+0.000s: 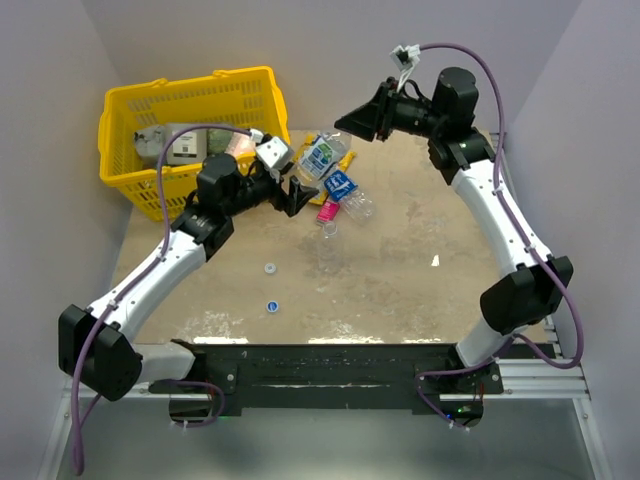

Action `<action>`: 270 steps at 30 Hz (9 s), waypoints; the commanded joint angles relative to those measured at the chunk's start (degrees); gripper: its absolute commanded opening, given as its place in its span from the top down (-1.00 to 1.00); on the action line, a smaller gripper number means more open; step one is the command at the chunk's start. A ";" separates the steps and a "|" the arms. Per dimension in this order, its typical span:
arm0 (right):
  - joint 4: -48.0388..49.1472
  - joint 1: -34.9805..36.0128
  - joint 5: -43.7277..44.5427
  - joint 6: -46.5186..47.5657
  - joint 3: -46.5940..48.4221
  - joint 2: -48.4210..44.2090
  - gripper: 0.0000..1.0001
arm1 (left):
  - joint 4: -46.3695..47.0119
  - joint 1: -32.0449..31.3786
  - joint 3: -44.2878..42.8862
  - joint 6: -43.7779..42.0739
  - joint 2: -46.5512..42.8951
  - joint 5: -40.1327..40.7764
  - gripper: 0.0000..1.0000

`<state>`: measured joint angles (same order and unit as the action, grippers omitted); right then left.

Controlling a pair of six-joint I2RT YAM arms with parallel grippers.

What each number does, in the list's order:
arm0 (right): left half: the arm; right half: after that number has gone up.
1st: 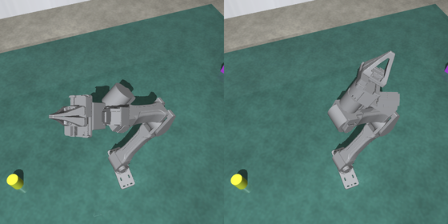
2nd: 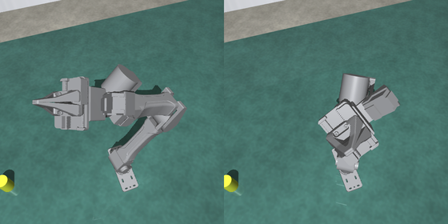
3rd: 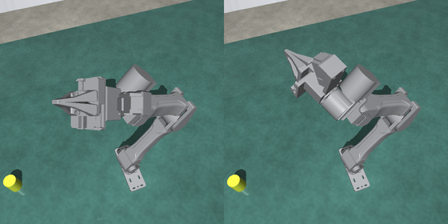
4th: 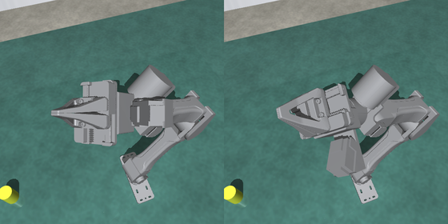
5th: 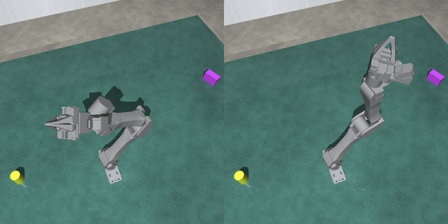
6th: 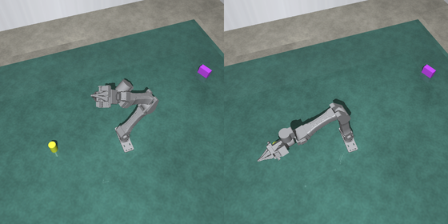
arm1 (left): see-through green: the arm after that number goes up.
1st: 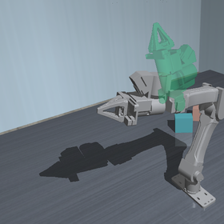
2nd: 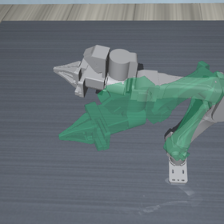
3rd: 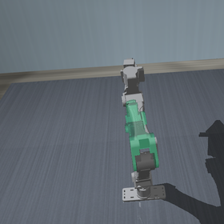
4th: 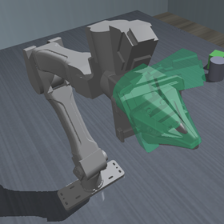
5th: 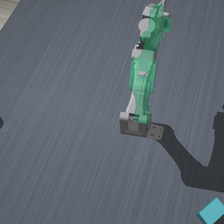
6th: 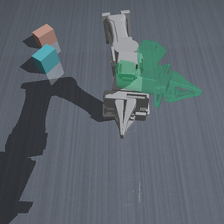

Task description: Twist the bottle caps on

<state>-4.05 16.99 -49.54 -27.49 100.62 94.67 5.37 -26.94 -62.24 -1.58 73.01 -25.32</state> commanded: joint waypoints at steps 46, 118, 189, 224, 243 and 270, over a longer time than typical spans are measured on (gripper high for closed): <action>-52.38 21.15 -8.38 66.43 26.12 4.82 1.00 | 1.67 3.30 12.58 -10.28 -8.68 -28.83 -0.99; -56.07 37.67 31.96 95.07 27.54 40.77 -0.01 | 4.57 37.49 9.33 18.81 -28.98 9.24 1.00; -51.32 39.61 33.63 88.66 24.45 46.48 0.29 | 5.71 37.49 14.07 20.13 -27.93 3.35 1.00; -48.42 39.52 31.61 86.02 19.79 39.10 0.14 | 7.99 37.48 15.57 20.66 -26.87 -2.63 1.00; -50.52 39.52 32.66 83.82 27.17 46.65 0.04 | 7.47 37.49 15.65 20.04 -26.87 -3.07 1.00; -54.82 37.76 32.76 83.38 27.69 45.79 0.62 | 10.01 37.49 18.03 17.16 -24.32 -7.98 1.00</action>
<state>-54.50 55.70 -16.97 55.70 126.34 141.80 11.86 10.22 -45.80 18.41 48.16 -28.88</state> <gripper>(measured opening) 0.372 0.627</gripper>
